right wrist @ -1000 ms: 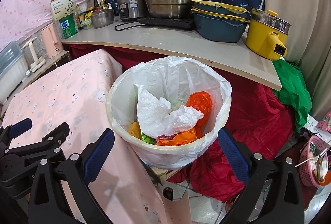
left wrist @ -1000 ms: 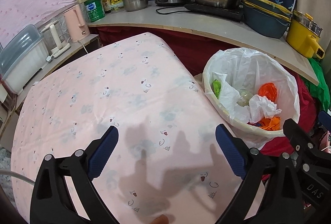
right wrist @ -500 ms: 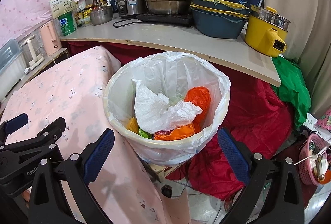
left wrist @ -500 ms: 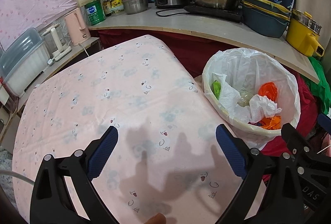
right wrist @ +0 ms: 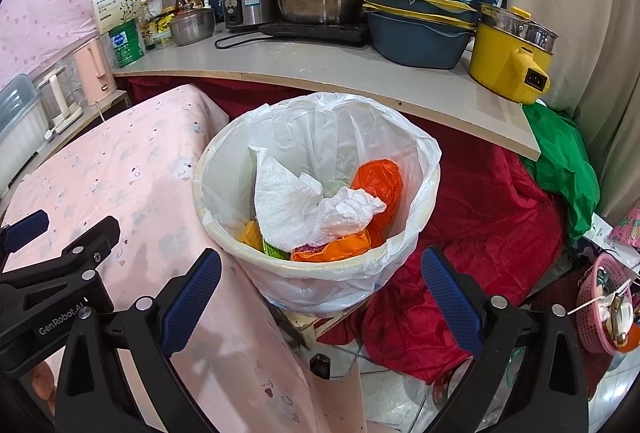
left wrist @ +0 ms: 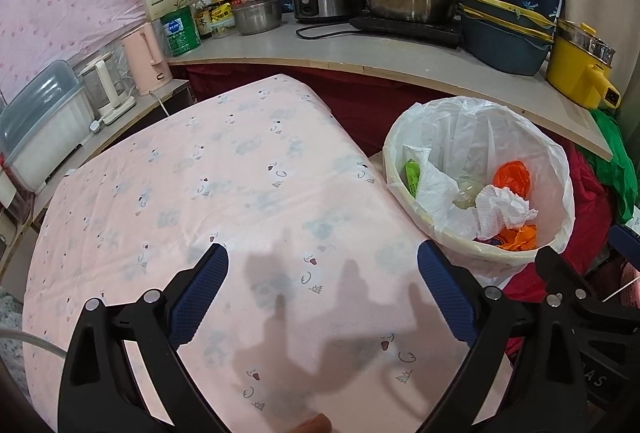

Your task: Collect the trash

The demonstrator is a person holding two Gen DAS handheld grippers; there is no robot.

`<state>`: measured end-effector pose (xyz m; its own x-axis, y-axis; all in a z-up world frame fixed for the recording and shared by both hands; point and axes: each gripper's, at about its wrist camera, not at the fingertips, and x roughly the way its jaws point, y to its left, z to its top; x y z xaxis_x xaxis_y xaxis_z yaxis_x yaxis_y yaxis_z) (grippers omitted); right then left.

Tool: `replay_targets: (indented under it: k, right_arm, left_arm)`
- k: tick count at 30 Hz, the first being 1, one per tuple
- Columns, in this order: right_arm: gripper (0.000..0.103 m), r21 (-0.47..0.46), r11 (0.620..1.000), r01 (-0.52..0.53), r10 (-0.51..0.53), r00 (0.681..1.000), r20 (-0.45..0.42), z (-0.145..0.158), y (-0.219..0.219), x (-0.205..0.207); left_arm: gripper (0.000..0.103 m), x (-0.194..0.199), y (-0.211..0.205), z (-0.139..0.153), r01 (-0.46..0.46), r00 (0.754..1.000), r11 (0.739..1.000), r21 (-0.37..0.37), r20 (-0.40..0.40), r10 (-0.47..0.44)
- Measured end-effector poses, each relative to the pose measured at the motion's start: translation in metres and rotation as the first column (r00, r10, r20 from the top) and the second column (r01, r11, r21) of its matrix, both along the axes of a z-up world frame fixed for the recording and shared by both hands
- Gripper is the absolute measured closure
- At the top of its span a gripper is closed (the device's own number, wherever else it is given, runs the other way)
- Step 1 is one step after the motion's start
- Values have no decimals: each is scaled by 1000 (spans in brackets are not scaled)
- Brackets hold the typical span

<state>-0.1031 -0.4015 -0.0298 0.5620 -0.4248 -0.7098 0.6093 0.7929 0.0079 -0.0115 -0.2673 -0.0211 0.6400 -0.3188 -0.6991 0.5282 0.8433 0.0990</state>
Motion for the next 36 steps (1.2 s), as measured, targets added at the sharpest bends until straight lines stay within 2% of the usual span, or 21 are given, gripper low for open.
replay_targets:
  k: [36]
  right_arm:
    - [6, 0, 1000, 1, -1, 1000, -8, -8, 2, -1]
  left_arm:
    - [12, 7, 4, -10, -34, 999, 999, 27, -26, 35]
